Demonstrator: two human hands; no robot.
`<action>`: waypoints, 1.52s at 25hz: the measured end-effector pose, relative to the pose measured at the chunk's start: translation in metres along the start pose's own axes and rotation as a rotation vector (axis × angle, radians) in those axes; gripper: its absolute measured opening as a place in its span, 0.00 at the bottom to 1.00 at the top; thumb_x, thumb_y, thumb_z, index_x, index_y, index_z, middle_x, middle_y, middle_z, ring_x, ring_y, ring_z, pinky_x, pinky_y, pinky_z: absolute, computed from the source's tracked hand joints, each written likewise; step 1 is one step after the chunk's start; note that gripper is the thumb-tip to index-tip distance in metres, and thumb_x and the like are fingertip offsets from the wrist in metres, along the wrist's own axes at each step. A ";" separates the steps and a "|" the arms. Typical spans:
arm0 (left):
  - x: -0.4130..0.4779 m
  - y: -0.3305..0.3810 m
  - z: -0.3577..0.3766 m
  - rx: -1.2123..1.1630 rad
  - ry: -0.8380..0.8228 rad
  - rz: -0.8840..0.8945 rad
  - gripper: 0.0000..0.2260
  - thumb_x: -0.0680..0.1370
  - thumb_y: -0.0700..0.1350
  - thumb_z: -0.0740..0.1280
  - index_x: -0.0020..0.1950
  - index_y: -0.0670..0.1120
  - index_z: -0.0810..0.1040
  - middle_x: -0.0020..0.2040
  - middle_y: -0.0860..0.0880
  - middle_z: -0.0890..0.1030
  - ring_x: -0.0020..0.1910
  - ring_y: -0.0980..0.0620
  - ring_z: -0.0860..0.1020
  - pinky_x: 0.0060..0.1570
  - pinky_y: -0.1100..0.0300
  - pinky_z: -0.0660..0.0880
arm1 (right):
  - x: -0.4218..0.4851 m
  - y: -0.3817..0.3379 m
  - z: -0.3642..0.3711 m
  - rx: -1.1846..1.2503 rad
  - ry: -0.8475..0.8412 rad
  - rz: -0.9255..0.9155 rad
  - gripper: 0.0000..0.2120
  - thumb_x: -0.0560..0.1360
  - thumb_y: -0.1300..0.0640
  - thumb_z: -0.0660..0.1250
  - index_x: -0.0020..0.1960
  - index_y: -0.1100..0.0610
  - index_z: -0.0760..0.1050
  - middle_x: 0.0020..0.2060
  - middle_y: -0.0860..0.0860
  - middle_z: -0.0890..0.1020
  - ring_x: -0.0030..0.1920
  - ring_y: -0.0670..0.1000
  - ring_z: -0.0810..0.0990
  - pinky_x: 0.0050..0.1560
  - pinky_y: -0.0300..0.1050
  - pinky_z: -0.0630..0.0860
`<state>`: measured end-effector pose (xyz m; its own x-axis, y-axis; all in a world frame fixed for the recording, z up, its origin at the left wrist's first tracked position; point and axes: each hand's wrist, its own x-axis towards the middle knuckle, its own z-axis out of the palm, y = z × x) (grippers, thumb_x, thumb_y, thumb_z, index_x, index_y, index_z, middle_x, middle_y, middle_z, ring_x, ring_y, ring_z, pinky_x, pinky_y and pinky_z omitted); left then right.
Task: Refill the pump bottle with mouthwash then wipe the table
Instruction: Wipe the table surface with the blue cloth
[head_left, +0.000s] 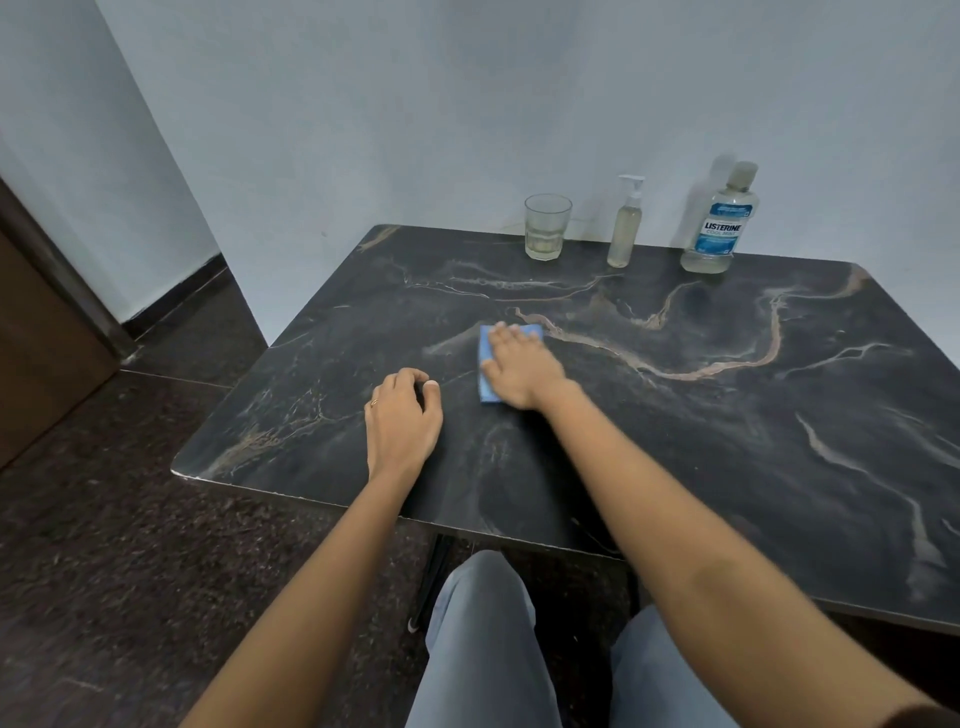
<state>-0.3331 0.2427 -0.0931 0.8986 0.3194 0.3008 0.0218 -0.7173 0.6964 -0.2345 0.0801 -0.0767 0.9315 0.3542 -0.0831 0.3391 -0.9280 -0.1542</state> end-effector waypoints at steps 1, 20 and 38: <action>0.000 0.001 -0.001 -0.043 0.013 -0.007 0.08 0.80 0.48 0.59 0.52 0.47 0.77 0.50 0.51 0.79 0.53 0.50 0.74 0.59 0.51 0.68 | -0.009 -0.023 0.006 -0.001 -0.001 -0.075 0.28 0.82 0.49 0.46 0.77 0.61 0.47 0.77 0.57 0.50 0.77 0.55 0.48 0.75 0.52 0.43; 0.033 -0.094 -0.081 0.210 -0.026 0.030 0.13 0.79 0.49 0.63 0.56 0.41 0.77 0.51 0.42 0.81 0.53 0.40 0.78 0.53 0.47 0.74 | -0.171 0.137 -0.015 -0.074 -0.023 0.153 0.29 0.81 0.42 0.43 0.78 0.53 0.45 0.78 0.49 0.47 0.77 0.46 0.46 0.75 0.52 0.39; 0.037 -0.099 -0.074 0.131 0.034 0.046 0.10 0.81 0.47 0.57 0.49 0.46 0.76 0.48 0.48 0.78 0.51 0.46 0.74 0.54 0.50 0.69 | 0.005 -0.123 0.025 -0.001 0.013 -0.233 0.28 0.82 0.48 0.47 0.77 0.61 0.48 0.77 0.56 0.51 0.77 0.53 0.48 0.75 0.53 0.42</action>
<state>-0.3348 0.3715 -0.1031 0.8846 0.3033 0.3543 0.0395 -0.8056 0.5912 -0.2749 0.1992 -0.0823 0.8298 0.5571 -0.0322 0.5451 -0.8216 -0.1669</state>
